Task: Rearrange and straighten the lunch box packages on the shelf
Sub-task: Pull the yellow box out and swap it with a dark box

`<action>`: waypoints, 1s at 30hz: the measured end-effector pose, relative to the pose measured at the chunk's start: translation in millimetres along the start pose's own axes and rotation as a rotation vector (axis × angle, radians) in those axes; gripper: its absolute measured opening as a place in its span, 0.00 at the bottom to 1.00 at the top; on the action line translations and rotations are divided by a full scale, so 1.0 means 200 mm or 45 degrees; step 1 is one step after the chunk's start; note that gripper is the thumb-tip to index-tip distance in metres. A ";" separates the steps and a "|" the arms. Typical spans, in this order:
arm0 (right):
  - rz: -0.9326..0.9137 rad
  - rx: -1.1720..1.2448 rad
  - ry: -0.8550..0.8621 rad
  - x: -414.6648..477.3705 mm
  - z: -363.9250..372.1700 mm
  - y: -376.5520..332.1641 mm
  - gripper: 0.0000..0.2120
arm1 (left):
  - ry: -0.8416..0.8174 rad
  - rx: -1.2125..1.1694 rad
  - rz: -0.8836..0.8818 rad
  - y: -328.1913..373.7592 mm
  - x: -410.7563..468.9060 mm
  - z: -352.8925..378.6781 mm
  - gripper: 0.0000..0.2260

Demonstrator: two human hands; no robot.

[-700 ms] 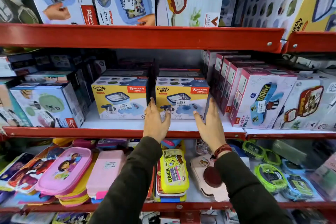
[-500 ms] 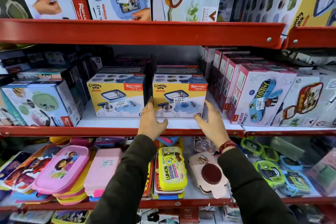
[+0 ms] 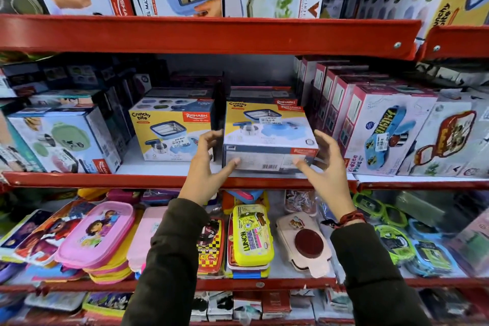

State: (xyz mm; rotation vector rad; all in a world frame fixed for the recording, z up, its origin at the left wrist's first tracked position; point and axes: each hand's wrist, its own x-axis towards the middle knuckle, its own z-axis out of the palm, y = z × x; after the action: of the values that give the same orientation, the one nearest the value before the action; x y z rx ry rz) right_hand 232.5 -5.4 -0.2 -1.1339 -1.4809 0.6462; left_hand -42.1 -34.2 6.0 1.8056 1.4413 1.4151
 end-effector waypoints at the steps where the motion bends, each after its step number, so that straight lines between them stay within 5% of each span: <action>1: -0.002 0.033 0.037 0.00 0.00 -0.01 0.31 | 0.015 -0.041 -0.021 0.01 0.00 0.00 0.25; 7: 0.031 0.220 0.185 0.05 0.03 -0.07 0.21 | -0.058 -0.134 0.054 0.02 0.03 -0.02 0.33; 13: 0.036 0.167 0.049 0.09 0.06 -0.02 0.28 | 0.187 -0.092 0.013 0.04 0.10 0.05 0.29; 22: 0.088 -0.125 0.070 0.26 0.17 0.08 0.30 | 0.252 0.041 -0.218 0.00 0.23 0.17 0.25; 30: 0.110 -0.159 0.221 0.19 0.23 0.05 0.30 | 0.264 0.048 -0.174 -0.01 0.19 0.17 0.28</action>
State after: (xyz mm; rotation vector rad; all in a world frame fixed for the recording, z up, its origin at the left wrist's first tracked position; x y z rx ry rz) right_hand 194.2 41.0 -3.9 -1.3219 -1.3445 0.5057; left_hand -14.9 9.0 8.8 1.5858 1.6706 1.5500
